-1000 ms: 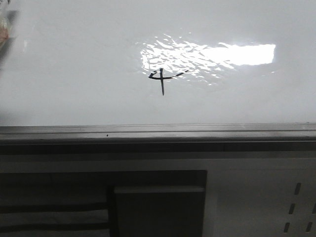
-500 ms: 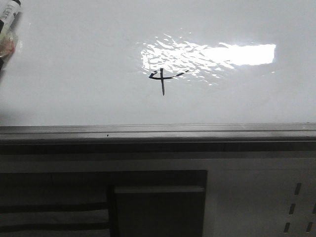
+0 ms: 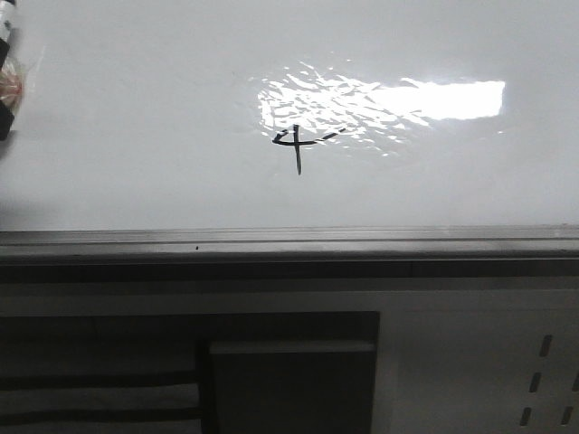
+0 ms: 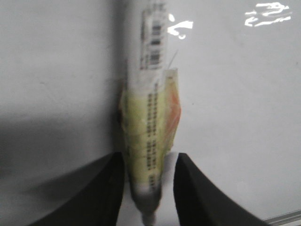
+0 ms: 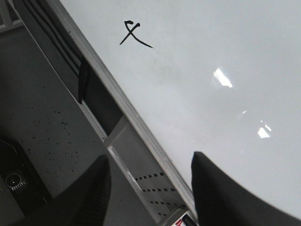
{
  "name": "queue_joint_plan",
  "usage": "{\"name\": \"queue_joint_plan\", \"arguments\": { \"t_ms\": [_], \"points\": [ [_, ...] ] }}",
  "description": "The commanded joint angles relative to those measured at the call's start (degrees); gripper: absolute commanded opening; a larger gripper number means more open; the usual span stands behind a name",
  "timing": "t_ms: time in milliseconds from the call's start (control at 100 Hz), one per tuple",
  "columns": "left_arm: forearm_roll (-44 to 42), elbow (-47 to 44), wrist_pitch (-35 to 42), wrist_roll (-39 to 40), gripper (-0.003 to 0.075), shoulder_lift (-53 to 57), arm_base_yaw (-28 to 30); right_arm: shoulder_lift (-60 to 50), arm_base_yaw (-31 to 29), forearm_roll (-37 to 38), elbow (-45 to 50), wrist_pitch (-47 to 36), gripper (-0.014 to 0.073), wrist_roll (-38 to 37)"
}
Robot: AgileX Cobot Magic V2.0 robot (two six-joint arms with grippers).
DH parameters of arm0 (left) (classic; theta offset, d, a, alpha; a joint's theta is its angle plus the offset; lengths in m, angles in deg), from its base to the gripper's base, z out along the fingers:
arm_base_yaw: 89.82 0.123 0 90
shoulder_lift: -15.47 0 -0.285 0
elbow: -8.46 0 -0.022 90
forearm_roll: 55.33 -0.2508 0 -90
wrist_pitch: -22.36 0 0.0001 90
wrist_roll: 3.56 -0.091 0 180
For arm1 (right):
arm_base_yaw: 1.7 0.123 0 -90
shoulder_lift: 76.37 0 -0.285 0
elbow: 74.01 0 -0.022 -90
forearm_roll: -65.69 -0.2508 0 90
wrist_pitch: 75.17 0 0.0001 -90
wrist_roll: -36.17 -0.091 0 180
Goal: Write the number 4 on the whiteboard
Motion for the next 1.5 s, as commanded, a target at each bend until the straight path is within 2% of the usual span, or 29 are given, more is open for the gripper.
{"name": "queue_joint_plan", "arguments": {
  "t_ms": [0, 170, 260, 410, 510, 570, 820, 890, 970, 1120, 1180, 1490],
  "points": [
    [-0.5, 1.5, 3.9, 0.5, 0.0318, 1.1, 0.2, -0.3, -0.2, 0.1, -1.7, -2.8, 0.0344, -0.3],
    [-6.1, 4.4, -2.1, 0.5, 0.0326, 3.8, 0.2, -0.3, -0.2, 0.5, -1.7, -2.8, 0.0343, -4.5],
    [-8.7, 6.5, -7.3, 0.5, 0.0326, 6.1, 0.2, -0.3, -0.2, 2.9, -1.7, -3.0, 0.0343, -11.6],
    [-10.4, 8.8, -14.3, 0.5, 0.0326, 12.4, 0.2, -0.4, -0.2, 10.2, -1.6, -3.1, 0.0341, -29.2],
    [-10.5, 8.1, -15.8, 0.5, 0.0326, 17.8, 0.2, -1.8, -0.2, 11.8, 0.4, -5.9, 0.0339, -32.9],
    [-10.8, 6.7, -15.6, 0.5, 0.0326, 21.7, 0.2, -3.4, -0.2, 11.8, 2.8, -9.3, 0.0317, -33.3],
    [-13.8, -4.5, -8.2, 0.5, 0.0312, 35.7, 0.2, -13.2, -0.2, 14.1, 18.4, -29.1, 0.0069, -33.8],
    [-13.1, -8.0, -5.2, 0.5, 0.0286, 38.0, 0.2, -15.2, -0.2, 14.0, 22.2, -34.6, 0.0, -33.8],
    [-12.4, -11.9, -0.8, 0.5, 0.0218, 39.3, 0.2, -16.6, -0.2, 13.9, 25.4, -38.6, -0.0069, -33.8],
    [-10.9, -16.4, 7.5, 0.5, 0.0044, 39.2, 0.2, -17.0, -0.2, 13.7, 27.6, -40.5, -0.0072, -33.8],
    [-9.4, -17.1, 8.2, 0.5, -0.0022, 39.2, 0.2, -17.0, -0.2, 13.7, 28.0, -40.6, -0.0072, -33.8],
    [-9.4, -17.2, 8.0, 0.5, -0.002, 39.2, 0.2, -17.0, -0.2, 13.7, 28.1, -39.1, -0.0072, -33.8]
  ]
}}
